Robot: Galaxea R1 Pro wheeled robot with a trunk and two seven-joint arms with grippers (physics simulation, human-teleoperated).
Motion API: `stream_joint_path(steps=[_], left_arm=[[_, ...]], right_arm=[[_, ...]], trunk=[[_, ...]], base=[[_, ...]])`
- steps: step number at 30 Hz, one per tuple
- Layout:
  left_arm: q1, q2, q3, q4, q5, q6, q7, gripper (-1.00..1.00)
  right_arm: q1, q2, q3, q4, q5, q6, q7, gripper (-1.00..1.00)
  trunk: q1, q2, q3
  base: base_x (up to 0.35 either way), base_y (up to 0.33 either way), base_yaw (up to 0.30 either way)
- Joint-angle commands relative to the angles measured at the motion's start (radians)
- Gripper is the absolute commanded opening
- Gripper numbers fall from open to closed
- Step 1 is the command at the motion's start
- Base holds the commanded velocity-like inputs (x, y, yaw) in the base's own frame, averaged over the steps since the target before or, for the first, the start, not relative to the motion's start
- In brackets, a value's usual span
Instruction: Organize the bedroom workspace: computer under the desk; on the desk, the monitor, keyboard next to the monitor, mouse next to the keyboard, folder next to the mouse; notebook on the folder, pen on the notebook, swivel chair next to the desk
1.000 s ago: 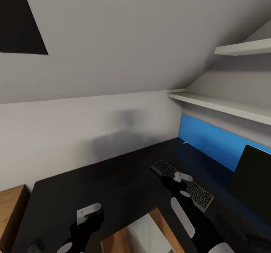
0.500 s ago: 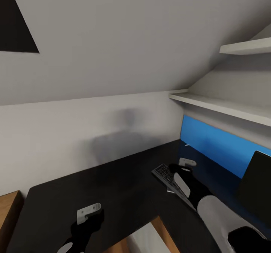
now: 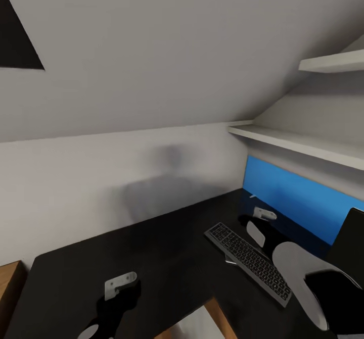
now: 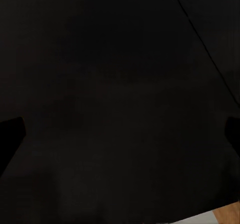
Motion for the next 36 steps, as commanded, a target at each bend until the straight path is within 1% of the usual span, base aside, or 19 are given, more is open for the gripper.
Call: stream_joint_path(steps=[1,3,5,6,7,14,17,19,22,25,31,36], left_arm=[[0.000,0.000,-0.004,-0.001,0.010,0.003,0.009,1.00],[0.000,0.000,-0.010,-0.002,0.010,0.003,0.009,1.00],[0.000,0.000,-0.024,-0.013,0.009,0.002,0.011,1.00],[0.000,0.000,-0.034,-0.017,0.009,0.002,0.011,1.00],[0.000,0.000,-0.060,-0.022,0.009,0.001,0.013,1.00],[0.000,0.000,-0.066,-0.023,0.009,0.006,0.013,1.00],[0.000,0.000,-0.067,-0.023,0.009,0.008,0.016,1.00],[0.000,0.000,-0.067,-0.023,0.009,0.008,0.036,1.00],[0.000,0.000,-0.071,-0.023,0.009,0.009,0.088,1.00],[0.000,0.000,-0.086,-0.023,0.009,0.009,0.112,1.00],[0.000,0.000,-0.089,-0.023,0.010,0.010,0.115,1.00],[0.000,0.000,-0.083,-0.023,0.011,0.013,0.116,1.00]], right_arm=[[0.000,0.000,0.006,0.002,-0.006,0.001,-0.005,1.00],[0.000,0.000,0.003,0.006,-0.006,-0.007,-0.005,1.00],[0.002,0.000,0.002,0.007,-0.005,-0.015,-0.005,1.00],[0.003,-0.001,0.001,0.007,-0.005,-0.017,-0.005,1.00],[0.004,-0.004,-0.001,0.007,-0.004,-0.020,-0.005,1.00],[0.005,-0.012,0.000,0.007,-0.006,-0.019,-0.006,1.00],[0.006,-0.013,-0.002,0.006,-0.015,-0.027,-0.008,1.00],[0.005,-0.013,-0.002,0.005,-0.024,-0.039,-0.009,1.00],[0.005,-0.013,-0.002,0.005,-0.036,-0.050,-0.011,1.00],[0.006,-0.016,-0.004,0.005,-0.041,-0.054,-0.011,1.00],[0.005,-0.017,-0.003,0.006,-0.041,-0.054,-0.011,1.00],[0.005,-0.016,-0.002,0.008,-0.041,-0.054,-0.011,1.00]], trunk=[[0.001,-0.001,0.000],[0.001,-0.001,0.000],[0.001,-0.001,0.000],[0.001,-0.001,0.000],[0.004,-0.008,-0.003],[0.031,-0.057,-0.025],[0.043,-0.078,-0.035],[0.050,-0.092,-0.041],[0.062,-0.113,-0.050],[0.073,-0.134,-0.060],[0.096,-0.176,-0.078],[0.116,-0.211,-0.094]], base=[[0.075,0.000,0.000],[0.043,0.000,0.000],[0.020,0.000,0.000],[0.010,0.000,0.000],[0.002,0.000,0.000],[0.000,0.000,0.000],[0.000,0.000,0.000],[0.000,0.000,0.000],[0.000,0.000,0.000],[0.000,0.000,0.000],[0.000,0.000,0.000],[0.000,0.000,0.000]])
